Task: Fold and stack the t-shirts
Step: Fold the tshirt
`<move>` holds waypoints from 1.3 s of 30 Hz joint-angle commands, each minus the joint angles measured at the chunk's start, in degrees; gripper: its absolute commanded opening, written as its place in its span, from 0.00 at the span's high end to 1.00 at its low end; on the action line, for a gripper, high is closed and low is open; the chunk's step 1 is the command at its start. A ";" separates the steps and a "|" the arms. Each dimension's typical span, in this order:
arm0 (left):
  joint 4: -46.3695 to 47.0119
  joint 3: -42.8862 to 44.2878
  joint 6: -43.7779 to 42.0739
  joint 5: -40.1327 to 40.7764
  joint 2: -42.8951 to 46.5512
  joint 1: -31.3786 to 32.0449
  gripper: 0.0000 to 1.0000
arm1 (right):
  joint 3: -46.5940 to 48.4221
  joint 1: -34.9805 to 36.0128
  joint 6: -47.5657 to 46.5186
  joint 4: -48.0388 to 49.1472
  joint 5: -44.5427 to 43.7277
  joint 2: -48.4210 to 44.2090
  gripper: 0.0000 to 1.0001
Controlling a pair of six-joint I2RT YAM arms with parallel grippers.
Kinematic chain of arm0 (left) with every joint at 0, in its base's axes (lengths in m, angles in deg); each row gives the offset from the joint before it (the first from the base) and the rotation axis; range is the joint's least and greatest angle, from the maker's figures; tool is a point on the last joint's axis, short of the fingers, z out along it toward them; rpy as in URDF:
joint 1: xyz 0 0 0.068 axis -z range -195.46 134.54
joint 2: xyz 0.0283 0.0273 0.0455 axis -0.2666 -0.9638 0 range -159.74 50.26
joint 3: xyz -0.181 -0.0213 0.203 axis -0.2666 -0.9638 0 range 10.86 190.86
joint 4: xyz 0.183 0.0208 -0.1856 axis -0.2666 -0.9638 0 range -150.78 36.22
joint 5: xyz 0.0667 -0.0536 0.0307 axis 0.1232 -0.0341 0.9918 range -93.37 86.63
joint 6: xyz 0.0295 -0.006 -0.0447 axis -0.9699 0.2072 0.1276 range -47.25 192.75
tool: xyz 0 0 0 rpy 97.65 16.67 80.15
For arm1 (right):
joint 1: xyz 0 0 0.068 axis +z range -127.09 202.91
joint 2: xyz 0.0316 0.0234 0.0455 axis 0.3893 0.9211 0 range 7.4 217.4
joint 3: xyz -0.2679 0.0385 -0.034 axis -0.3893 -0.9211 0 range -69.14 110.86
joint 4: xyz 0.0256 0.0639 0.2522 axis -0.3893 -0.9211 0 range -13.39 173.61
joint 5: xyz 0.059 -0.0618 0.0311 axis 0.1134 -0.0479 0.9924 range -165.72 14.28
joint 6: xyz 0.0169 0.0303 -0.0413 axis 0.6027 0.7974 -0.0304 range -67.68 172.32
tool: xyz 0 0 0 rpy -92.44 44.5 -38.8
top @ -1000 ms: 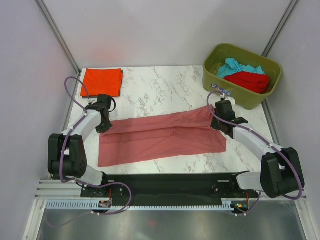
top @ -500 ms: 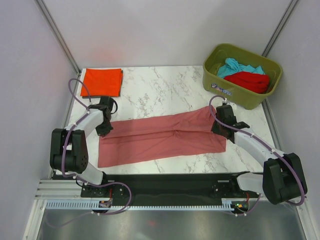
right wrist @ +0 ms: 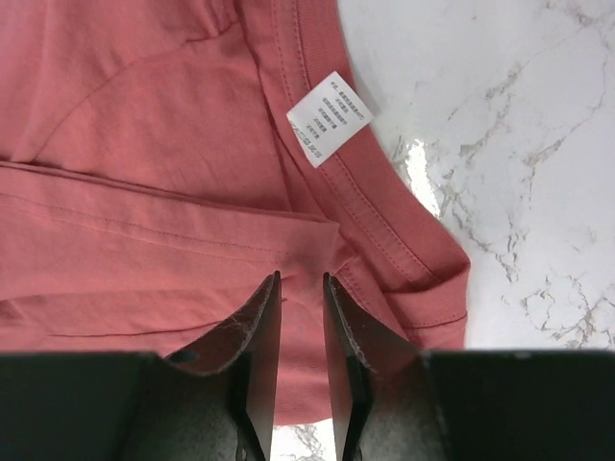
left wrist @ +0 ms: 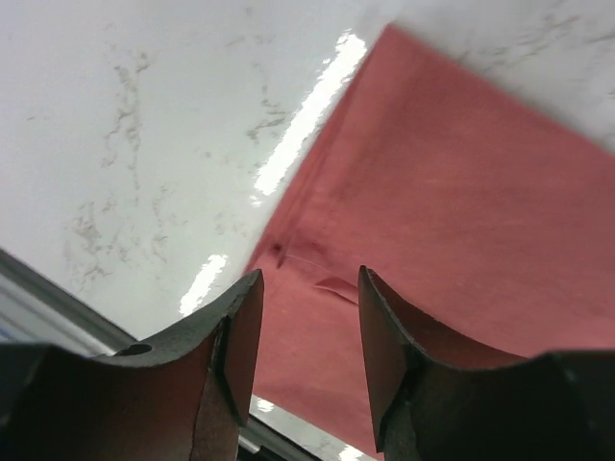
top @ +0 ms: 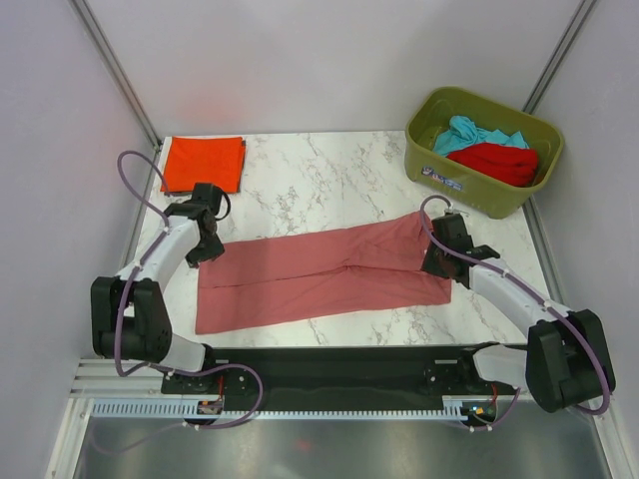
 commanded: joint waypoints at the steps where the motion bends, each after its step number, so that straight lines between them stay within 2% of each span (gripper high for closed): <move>1: 3.81 2.36 2.25 -7.94 2.12 0.88 0.49 | 3.63 0.53 1.04 -1.25 1.58 -1.49 0.69; 14: 4.79 0.60 3.04 -4.46 -12.73 0.26 0.51 | 8.64 0.97 0.34 -0.55 0.88 4.57 0.68; 17: 4.88 0.52 2.59 -0.79 -11.08 0.09 0.49 | 8.29 1.06 0.07 -0.11 0.61 5.63 0.67; 26: 4.88 2.36 2.06 -2.00 -15.11 -3.78 0.50 | 1.36 1.06 2.97 2.53 -1.67 8.01 0.70; 31: 4.18 5.52 1.45 -1.21 -14.51 -3.96 0.50 | 2.31 0.97 1.22 0.69 -1.06 6.61 0.70; 35: 4.26 8.33 -1.01 -3.22 -8.98 -3.35 0.49 | 7.05 0.97 -4.48 -0.98 4.38 3.70 0.61; 39: 8.63 9.57 -5.39 -15.85 -5.54 -1.59 0.47 | 12.06 0.97 -10.46 -0.55 10.19 6.68 0.52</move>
